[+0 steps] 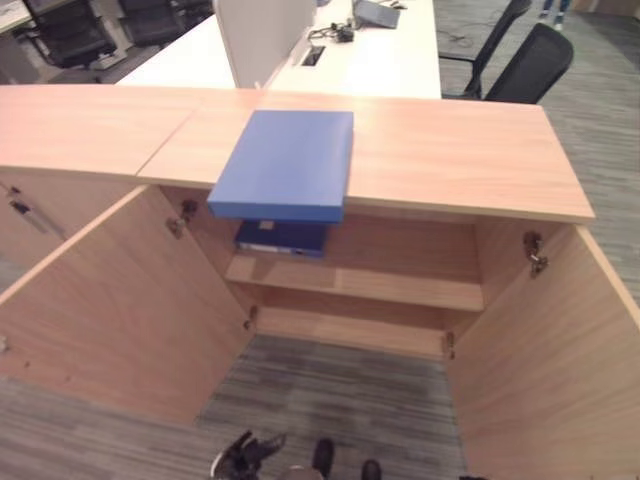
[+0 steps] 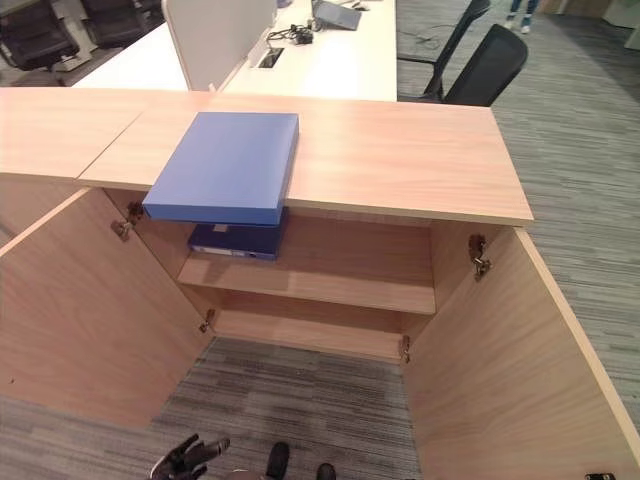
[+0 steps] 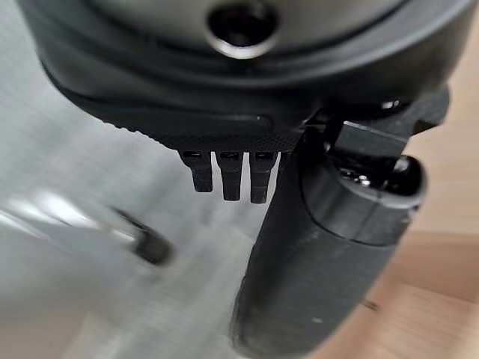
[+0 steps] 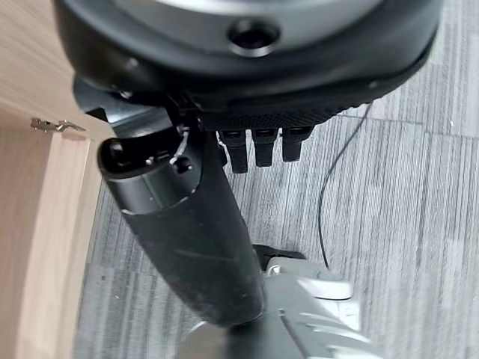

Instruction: Put the empty folder in the office cabinet

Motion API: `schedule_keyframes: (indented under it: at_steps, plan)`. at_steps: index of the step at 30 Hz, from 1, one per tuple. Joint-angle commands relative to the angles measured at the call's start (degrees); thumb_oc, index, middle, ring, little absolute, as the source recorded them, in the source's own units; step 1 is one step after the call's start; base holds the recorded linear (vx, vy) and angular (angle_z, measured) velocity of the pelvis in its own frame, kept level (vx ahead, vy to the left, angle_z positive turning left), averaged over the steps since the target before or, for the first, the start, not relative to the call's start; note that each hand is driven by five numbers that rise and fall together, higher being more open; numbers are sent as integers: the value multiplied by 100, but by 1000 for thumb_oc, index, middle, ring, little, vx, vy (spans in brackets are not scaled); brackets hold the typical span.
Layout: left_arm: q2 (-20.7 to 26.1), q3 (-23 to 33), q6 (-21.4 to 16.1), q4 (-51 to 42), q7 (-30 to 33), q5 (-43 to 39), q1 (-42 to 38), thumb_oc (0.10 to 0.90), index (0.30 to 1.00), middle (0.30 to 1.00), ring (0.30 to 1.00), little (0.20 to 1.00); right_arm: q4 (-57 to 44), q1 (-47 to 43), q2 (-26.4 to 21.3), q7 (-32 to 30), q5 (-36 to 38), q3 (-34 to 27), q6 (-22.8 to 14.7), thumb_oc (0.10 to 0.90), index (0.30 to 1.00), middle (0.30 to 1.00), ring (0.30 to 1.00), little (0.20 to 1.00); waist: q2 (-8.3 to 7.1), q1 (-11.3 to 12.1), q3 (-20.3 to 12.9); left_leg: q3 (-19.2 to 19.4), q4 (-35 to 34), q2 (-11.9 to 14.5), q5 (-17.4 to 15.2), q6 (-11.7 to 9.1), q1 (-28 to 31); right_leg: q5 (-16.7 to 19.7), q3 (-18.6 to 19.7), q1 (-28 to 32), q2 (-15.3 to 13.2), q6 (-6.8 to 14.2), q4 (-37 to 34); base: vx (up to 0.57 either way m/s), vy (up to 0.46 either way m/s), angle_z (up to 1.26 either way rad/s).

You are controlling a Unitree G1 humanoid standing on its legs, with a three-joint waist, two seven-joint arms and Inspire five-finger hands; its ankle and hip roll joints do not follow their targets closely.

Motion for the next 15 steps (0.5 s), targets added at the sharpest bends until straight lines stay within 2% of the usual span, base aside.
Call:
schedule_keyframes:
  at_steps: [1, 5, 11, 12, 13, 15]
  plan:
    - [279, 18, -424, -1222, 184, -212, 61, 800, 900, 900, 900, 900, 58, 89, -115, -89, -221, 79, 10, 800, 900, 900, 900, 900, -47, 117, -479, -114, 3, -216, -95, 97, -394, -559, 135, -164, -161, 428, 473, 68, 92, -6]
    - [593, 185, -489, -2724, 431, 28, 247, 800, 900, 900, 900, 900, -15, 34, -122, -142, -438, 75, 89, 800, 900, 900, 900, 900, -1, 131, -512, -82, -91, -267, -151, 170, -295, -517, 159, -79, -254, 535, 345, 77, 89, -9]
    - [705, 316, -474, -3112, 532, 218, 226, 800, 900, 900, 900, 900, -1, 22, -72, -135, -446, -26, 151, 800, 900, 900, 900, 900, -31, 145, -472, -18, 213, -347, -335, 203, -389, -536, 222, -15, -356, 589, 363, 58, 70, -1]
    - [681, 337, -456, -3233, 533, 317, 268, 800, 900, 900, 900, 900, 32, 7, -83, -128, -499, -53, 178, 800, 900, 900, 900, 900, -41, 162, -396, 82, 734, -454, -552, 239, -651, -538, 245, -44, -445, 611, 383, 49, 160, 4]
    - [676, 363, -417, -3280, 536, 499, 352, 800, 900, 900, 900, 900, 102, -25, -118, -132, -596, -80, 199, 800, 900, 900, 900, 900, -19, 209, -409, 112, 863, -494, -678, 276, -749, -519, 298, -72, -488, 635, 351, 49, 161, 2]
    - [685, 389, -379, -3348, 549, 721, 423, 800, 900, 900, 900, 900, 147, -43, -128, -134, -641, -108, 210, 800, 900, 900, 900, 900, -2, 244, -437, 119, 892, -511, -732, 299, -778, -498, 339, -80, -523, 662, 300, 50, 92, -10]
